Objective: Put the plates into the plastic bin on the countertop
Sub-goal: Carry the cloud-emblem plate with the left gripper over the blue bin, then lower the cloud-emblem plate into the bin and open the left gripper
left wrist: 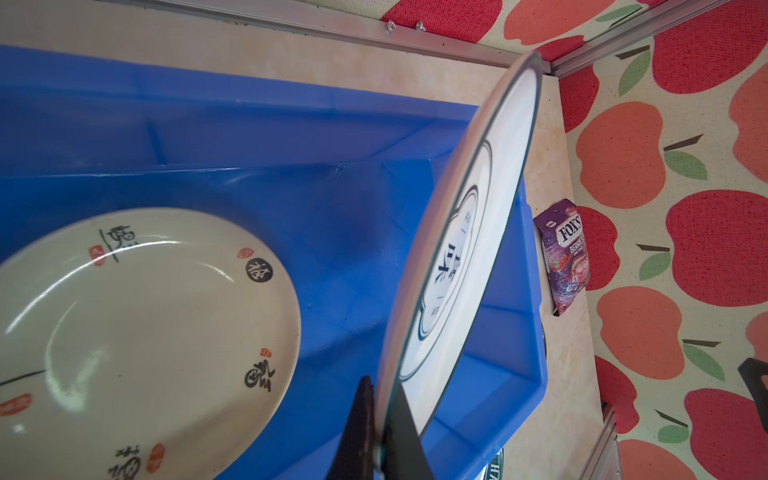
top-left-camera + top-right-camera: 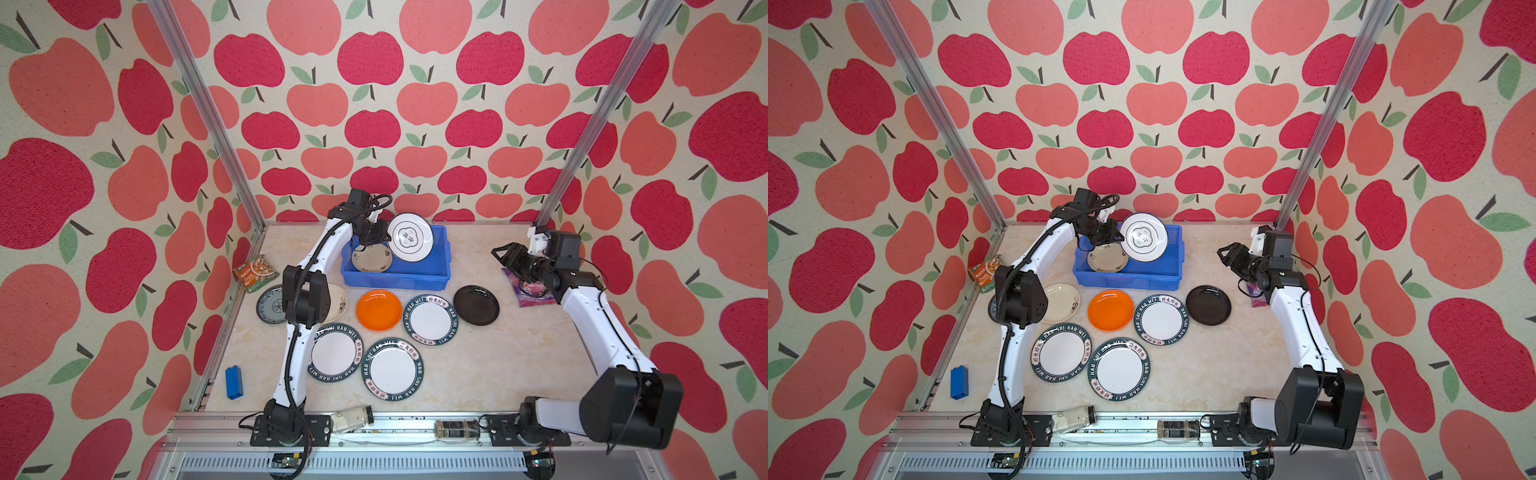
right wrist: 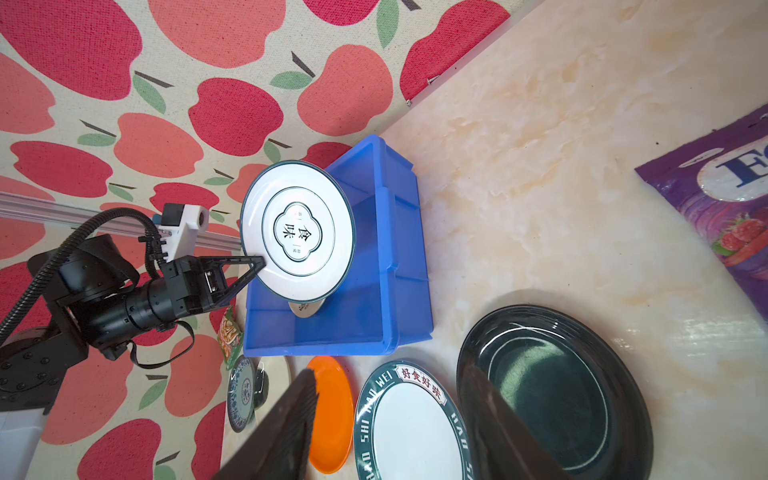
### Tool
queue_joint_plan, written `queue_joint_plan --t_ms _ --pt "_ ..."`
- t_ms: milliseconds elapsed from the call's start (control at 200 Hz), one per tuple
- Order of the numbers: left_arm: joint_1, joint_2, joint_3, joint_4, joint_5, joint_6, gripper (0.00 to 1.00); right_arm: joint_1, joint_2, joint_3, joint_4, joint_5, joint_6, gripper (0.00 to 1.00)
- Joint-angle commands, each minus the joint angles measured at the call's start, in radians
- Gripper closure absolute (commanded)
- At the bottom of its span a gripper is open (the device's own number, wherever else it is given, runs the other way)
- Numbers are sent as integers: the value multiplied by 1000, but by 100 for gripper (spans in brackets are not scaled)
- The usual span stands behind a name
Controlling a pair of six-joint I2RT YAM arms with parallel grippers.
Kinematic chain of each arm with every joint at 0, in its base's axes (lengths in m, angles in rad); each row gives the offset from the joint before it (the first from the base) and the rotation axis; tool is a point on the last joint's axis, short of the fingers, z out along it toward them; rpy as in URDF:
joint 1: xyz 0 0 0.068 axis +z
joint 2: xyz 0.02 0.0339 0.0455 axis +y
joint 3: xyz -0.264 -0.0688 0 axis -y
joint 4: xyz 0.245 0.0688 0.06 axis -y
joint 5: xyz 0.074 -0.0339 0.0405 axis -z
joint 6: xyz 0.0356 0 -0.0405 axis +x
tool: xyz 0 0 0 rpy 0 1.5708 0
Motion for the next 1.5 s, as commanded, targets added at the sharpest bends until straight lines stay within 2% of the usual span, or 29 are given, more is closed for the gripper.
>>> queue_joint_plan --t_ms 0,455,1496 --pt "2 23 34 3 85 -37 100 9 11 36 27 -18 10 41" --pt "-10 59 -61 77 127 -79 100 18 31 18 39 -18 9 41" --pt "-20 175 -50 74 115 -87 100 37 60 -64 123 -32 41 41"
